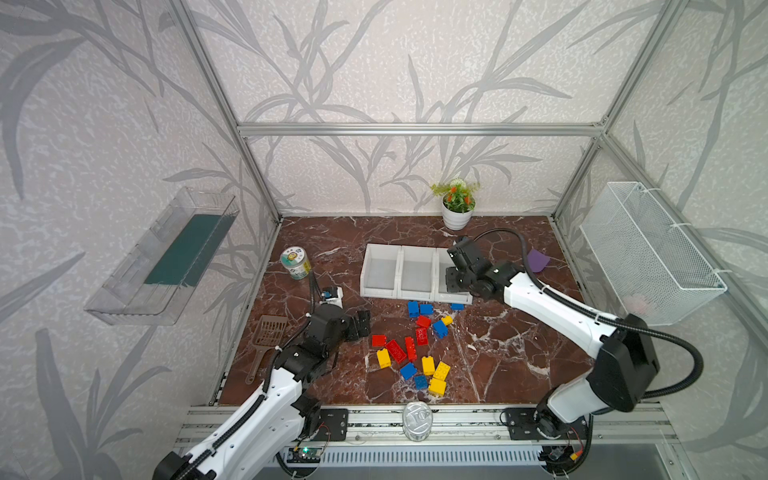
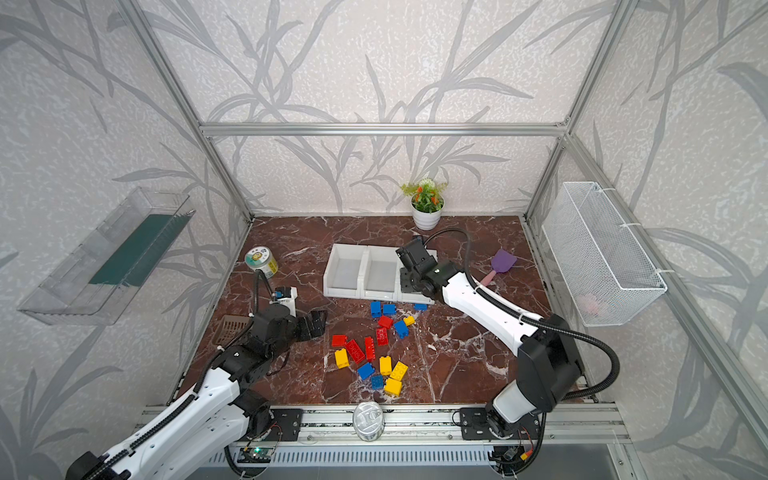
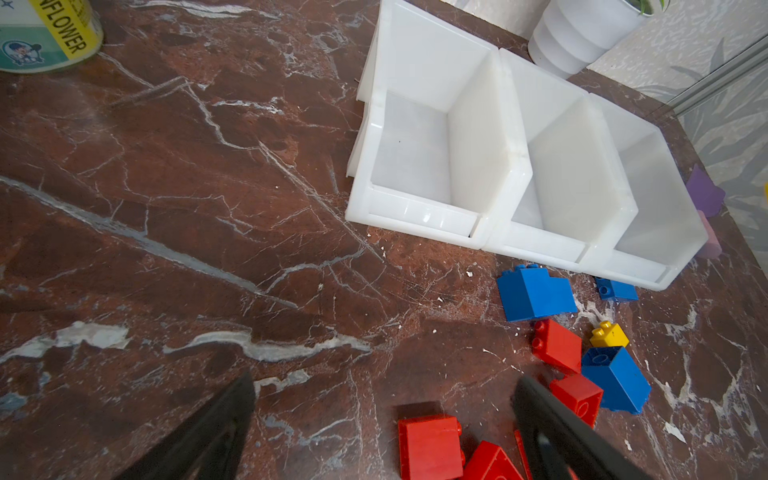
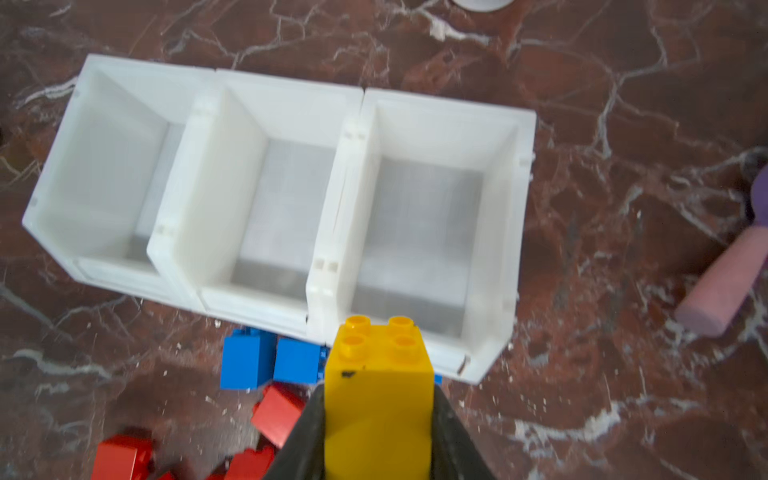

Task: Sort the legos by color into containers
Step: 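Carry the yellow brick into the bin compartment farthest along and release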

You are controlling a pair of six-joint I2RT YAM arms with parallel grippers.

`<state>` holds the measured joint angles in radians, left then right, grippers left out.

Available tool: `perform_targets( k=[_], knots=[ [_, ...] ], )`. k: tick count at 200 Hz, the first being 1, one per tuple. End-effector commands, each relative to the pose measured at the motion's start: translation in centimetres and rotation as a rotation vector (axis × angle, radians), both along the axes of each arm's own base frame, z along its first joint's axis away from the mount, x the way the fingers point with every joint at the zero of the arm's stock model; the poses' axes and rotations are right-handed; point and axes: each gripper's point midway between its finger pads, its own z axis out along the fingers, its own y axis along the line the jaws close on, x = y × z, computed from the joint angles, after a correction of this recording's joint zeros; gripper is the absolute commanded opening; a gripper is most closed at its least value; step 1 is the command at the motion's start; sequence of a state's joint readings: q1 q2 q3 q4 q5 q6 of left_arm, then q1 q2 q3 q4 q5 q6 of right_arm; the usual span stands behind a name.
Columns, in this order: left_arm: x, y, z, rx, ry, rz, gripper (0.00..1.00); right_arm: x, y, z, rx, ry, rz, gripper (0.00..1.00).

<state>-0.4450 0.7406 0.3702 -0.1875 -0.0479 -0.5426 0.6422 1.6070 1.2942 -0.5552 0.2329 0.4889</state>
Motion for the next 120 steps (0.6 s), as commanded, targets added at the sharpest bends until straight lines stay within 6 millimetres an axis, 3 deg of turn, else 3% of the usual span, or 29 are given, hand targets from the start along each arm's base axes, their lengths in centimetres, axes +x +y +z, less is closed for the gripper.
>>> perform_targets(
  k=[1,36,64,93,120],
  knots=[
    [-0.4,0.2,-0.6,-0.005,0.015,0.018,0.99,1.4,0.3,-3.0,-0.034,0.099,0.042,0.28],
    [-0.7,0.1,-1.0,-0.009,0.03,0.013,0.99,2.7,0.0,-5.2,-0.051,0.142,0.021,0.32],
    [-0.8,0.0,-1.3,-0.005,0.042,0.01,0.99,2.9,-0.1,-5.7,-0.045,0.154,0.013,0.44],
    [-1.0,-0.1,-1.7,0.004,0.057,0.009,0.99,3.1,-0.1,-5.3,-0.044,0.147,0.016,0.6],
    [-1.3,-0.6,-1.9,0.017,0.07,-0.012,0.99,2.7,-0.3,-4.1,-0.034,0.131,0.017,0.64]
  ],
)
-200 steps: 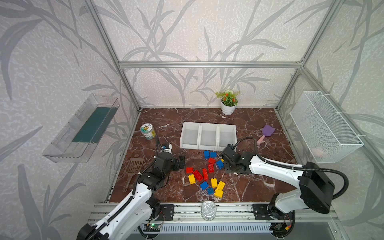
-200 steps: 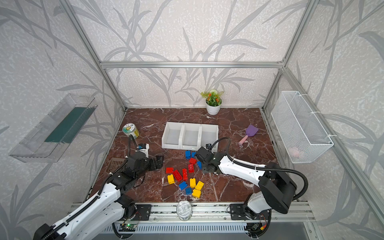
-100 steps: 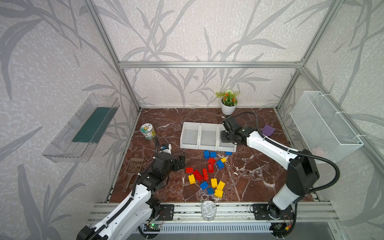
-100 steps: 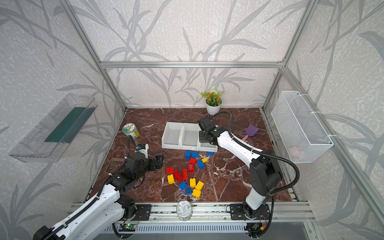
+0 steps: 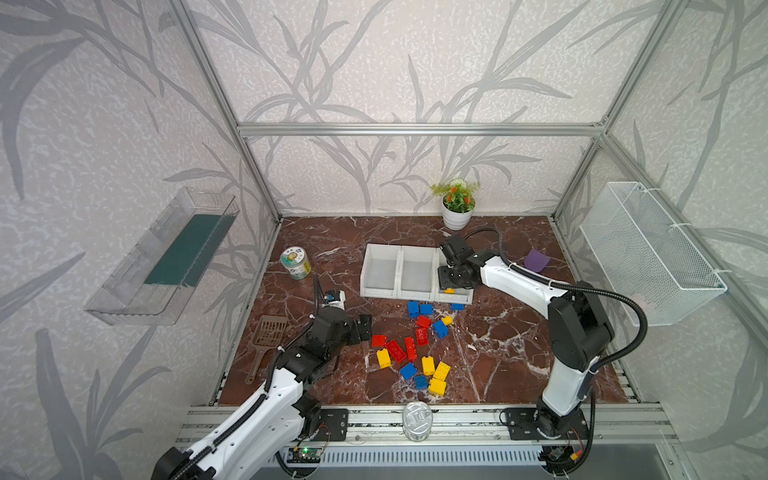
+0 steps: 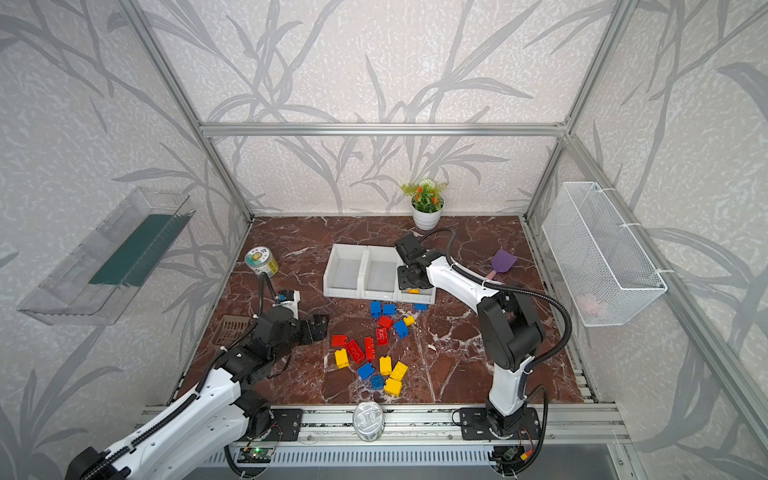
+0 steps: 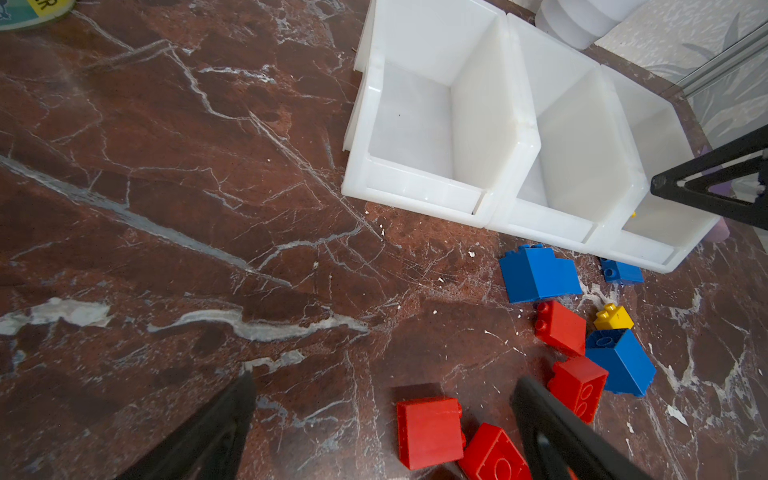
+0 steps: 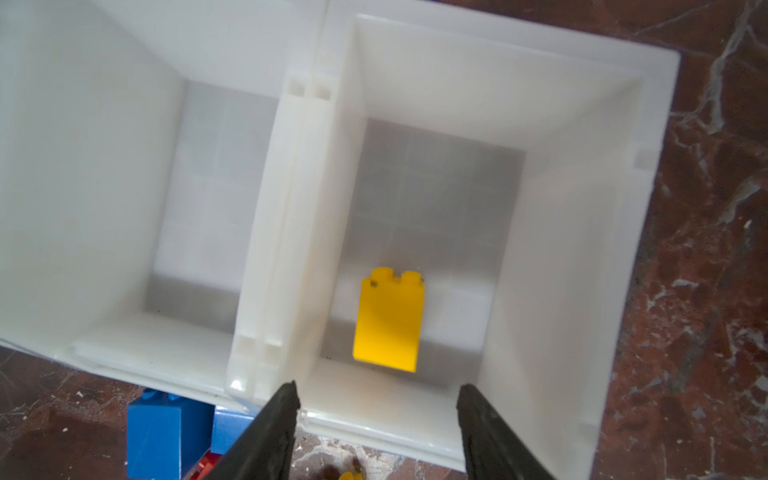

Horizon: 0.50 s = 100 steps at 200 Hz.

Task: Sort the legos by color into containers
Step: 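Carry the yellow brick into the bin compartment farthest along and release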

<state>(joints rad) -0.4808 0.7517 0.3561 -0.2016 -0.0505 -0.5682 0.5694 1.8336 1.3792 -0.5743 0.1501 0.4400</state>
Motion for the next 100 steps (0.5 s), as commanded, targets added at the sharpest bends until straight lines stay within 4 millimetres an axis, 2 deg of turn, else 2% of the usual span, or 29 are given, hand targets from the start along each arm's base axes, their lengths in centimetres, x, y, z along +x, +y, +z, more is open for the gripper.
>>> perform_targets(
  k=[1,25,30,46,66,100],
  knots=[
    [-0.5,0.1,-0.7,0.018,0.028,0.006,0.99,0.1,0.0,2.6,0.025,-0.034,0.006,0.64],
    [-1.0,-0.4,-0.8,0.033,0.037,-0.017,0.98,-1.5,-0.2,3.6,0.054,-0.036,0.033,0.65],
    [-1.1,-0.6,-0.7,0.036,0.038,-0.026,0.98,-2.0,-0.4,4.6,0.066,-0.054,0.035,0.65],
    [-1.5,-1.2,-0.9,0.049,0.046,-0.059,0.97,-3.9,-1.1,4.9,0.07,-0.059,0.041,0.65],
    [-1.9,-2.2,-1.0,0.069,0.055,-0.108,0.96,-6.6,-2.3,4.8,0.075,-0.055,0.034,0.66],
    [-2.2,-4.4,-0.9,0.094,0.074,-0.198,0.94,-11.5,-4.8,3.2,0.067,-0.015,0.015,0.66]
  ],
)
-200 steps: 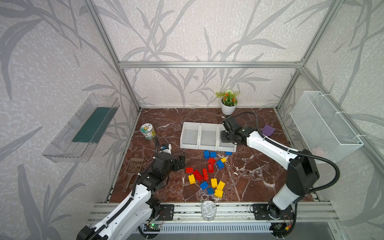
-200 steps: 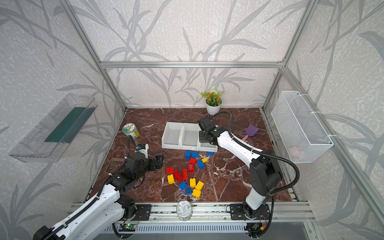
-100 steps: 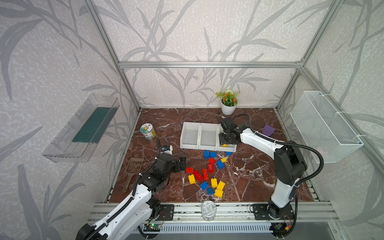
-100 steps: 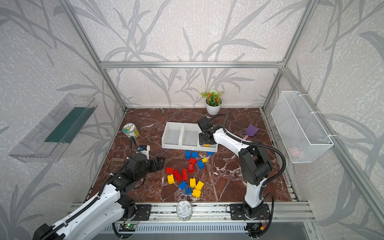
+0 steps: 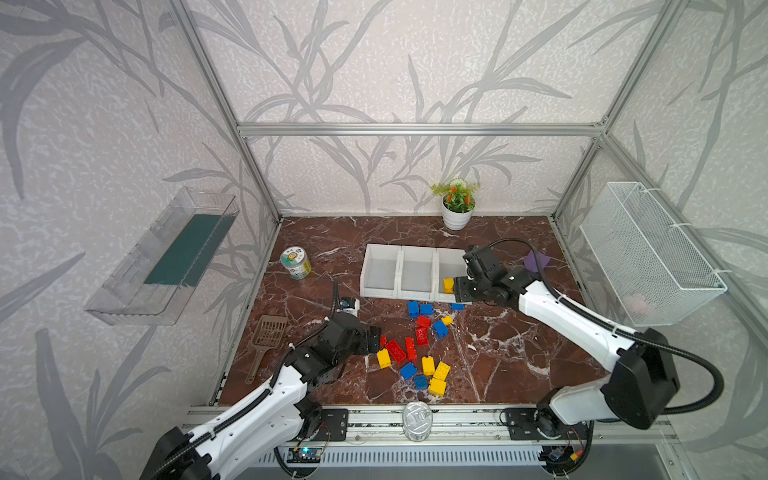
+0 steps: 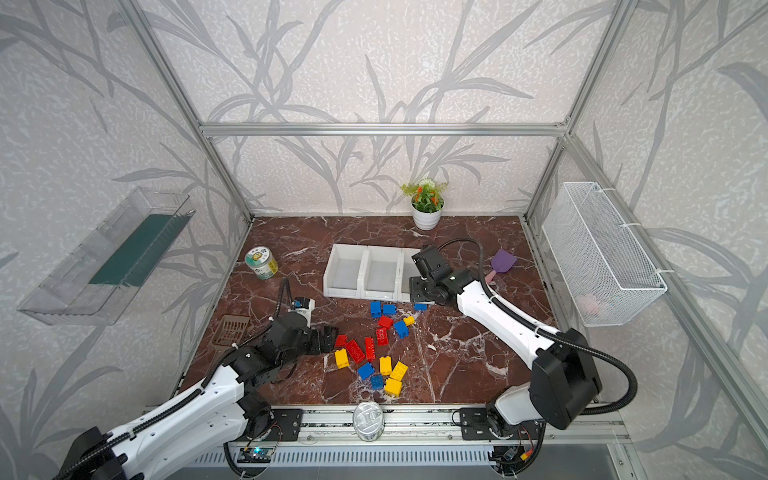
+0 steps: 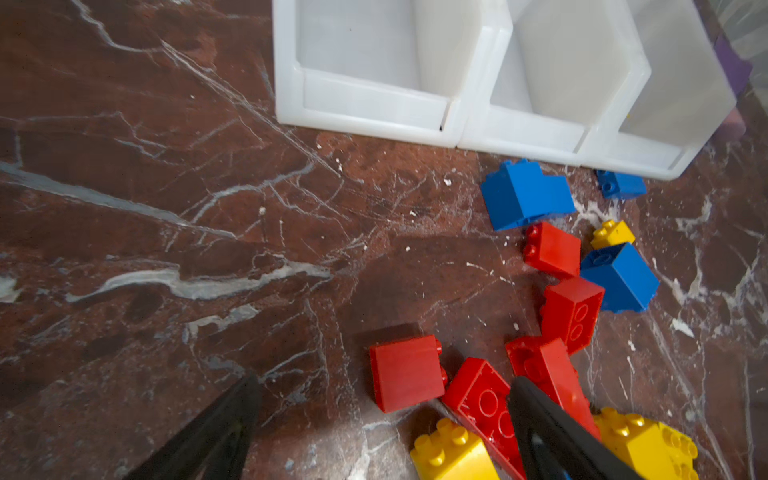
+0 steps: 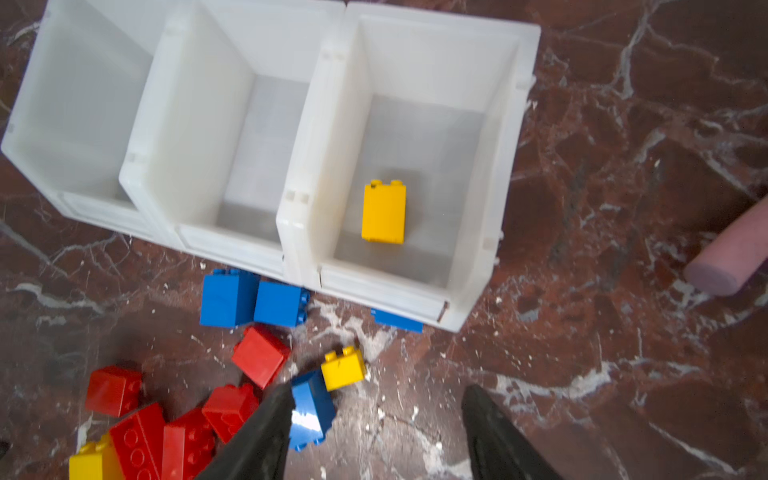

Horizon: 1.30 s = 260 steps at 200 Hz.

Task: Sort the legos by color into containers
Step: 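Carry the yellow brick into the bin compartment farthest along and release, then grasp a blue brick with the left gripper while the right gripper withdraws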

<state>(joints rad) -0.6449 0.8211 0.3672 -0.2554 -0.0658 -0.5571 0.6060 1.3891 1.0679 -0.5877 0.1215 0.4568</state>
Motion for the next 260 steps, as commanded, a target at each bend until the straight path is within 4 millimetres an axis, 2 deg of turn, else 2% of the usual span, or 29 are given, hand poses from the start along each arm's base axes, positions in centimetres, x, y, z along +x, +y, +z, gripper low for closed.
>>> perform_targets(
  k=[1,31,63,115,150,190,212,260],
  knots=[
    [0.4,-1.3,1.3,0.014,-0.013,-0.042,0.94,-3.5,-1.8,-2.1,-0.03,0.072,-0.02,0.66],
    [0.5,-3.9,1.9,0.016,-0.006,-0.123,0.92,-6.4,-4.1,-3.0,-0.046,0.092,-0.062,0.66],
    [0.6,-7.0,1.8,0.024,0.001,-0.2,0.92,-8.0,-5.4,-3.8,-0.044,0.099,-0.096,0.66],
    [2.7,-10.5,1.5,0.074,0.009,-0.253,0.91,-9.2,-5.3,-4.6,-0.017,0.122,-0.094,0.66],
    [5.4,-11.8,1.4,0.127,0.018,-0.201,0.9,-9.8,-5.4,-4.7,-0.003,0.124,-0.094,0.66],
    [8.0,-12.9,-0.3,0.168,0.1,-0.095,0.87,-10.3,-5.7,-4.7,0.004,0.118,-0.095,0.66],
    [8.4,-12.7,-2.0,0.243,0.187,-0.045,0.83,-10.7,-5.9,-4.8,0.004,0.12,-0.095,0.66],
    [9.5,-12.8,-3.2,0.279,0.217,0.018,0.74,-11.3,-6.2,-4.9,0.023,0.133,-0.12,0.66]
  ],
)
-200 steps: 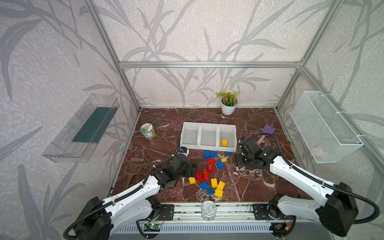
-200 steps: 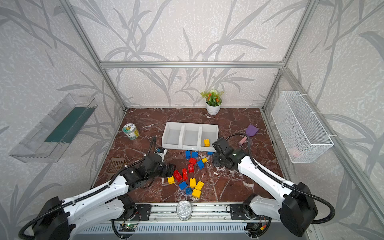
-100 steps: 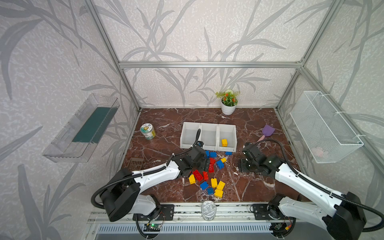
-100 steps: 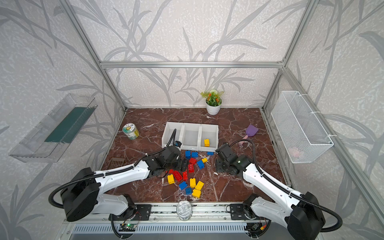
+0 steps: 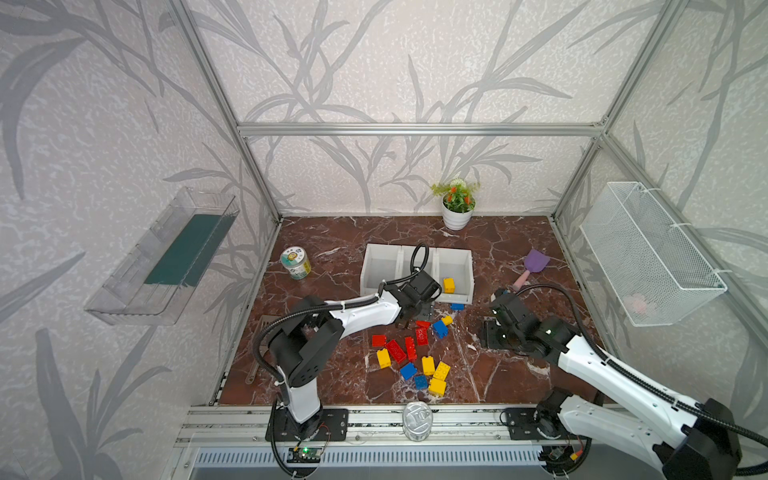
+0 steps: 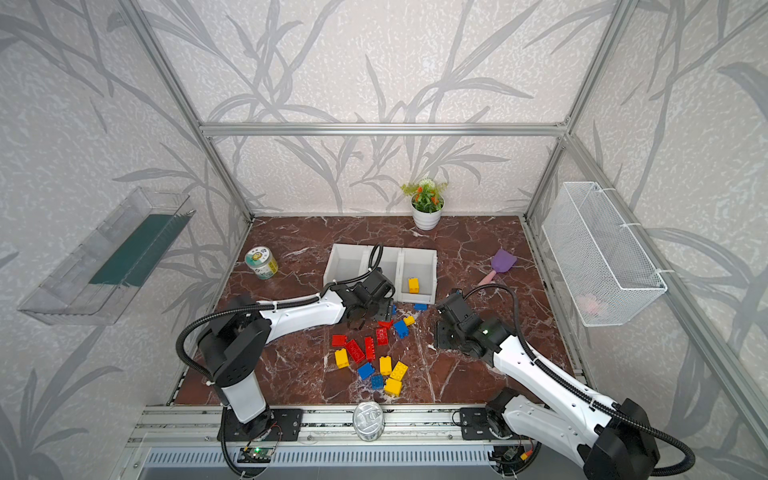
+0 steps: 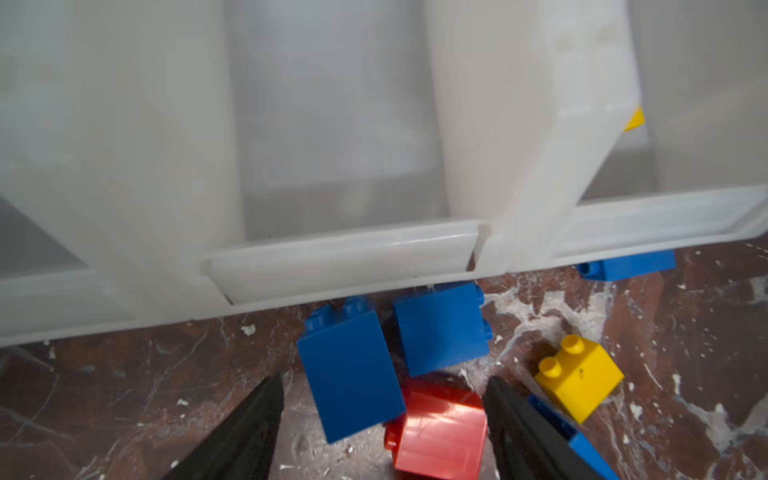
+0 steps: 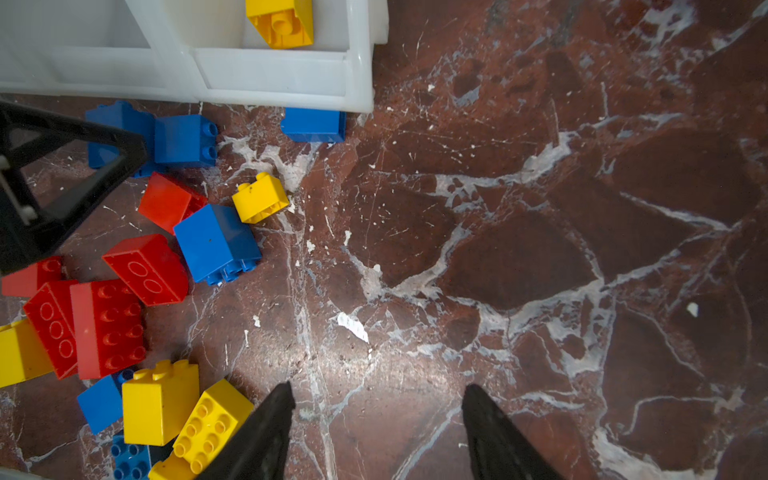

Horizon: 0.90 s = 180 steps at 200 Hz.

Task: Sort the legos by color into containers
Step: 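Grasp a blue brick with the left gripper while the right gripper withdraws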

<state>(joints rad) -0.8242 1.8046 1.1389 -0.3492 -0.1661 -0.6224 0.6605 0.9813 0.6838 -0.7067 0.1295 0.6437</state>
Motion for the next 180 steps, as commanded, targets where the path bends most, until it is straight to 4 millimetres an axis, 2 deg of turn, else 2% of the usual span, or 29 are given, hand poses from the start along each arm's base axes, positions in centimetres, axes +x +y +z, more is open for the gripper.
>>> perform_targets(
  k=[1,40,81,107,133,180],
  knots=[
    [0.1,1.7,-0.4,0.059,0.016,0.082,0.74,-0.9,-0.5,-0.3,-0.003,0.024,-0.01,0.66],
    [0.3,1.7,-0.8,0.056,0.003,0.096,0.65,-1.1,-0.6,-0.5,-0.005,0.026,-0.013,0.66],
    [0.4,1.5,-1.0,0.046,-0.004,0.086,0.41,-1.0,-0.5,-0.6,-0.005,0.03,-0.011,0.66],
    [0.2,1.6,-1.4,0.048,0.004,0.089,0.33,-0.9,-0.4,-0.7,-0.007,0.033,-0.013,0.66],
    [-0.5,1.9,-1.6,0.039,0.021,0.088,0.27,-0.9,-0.3,-0.6,-0.006,0.035,-0.01,0.65],
    [-3.1,2.5,-1.4,0.007,0.061,0.069,0.25,-0.8,-0.3,-0.8,-0.009,0.04,-0.012,0.65]
  ],
)
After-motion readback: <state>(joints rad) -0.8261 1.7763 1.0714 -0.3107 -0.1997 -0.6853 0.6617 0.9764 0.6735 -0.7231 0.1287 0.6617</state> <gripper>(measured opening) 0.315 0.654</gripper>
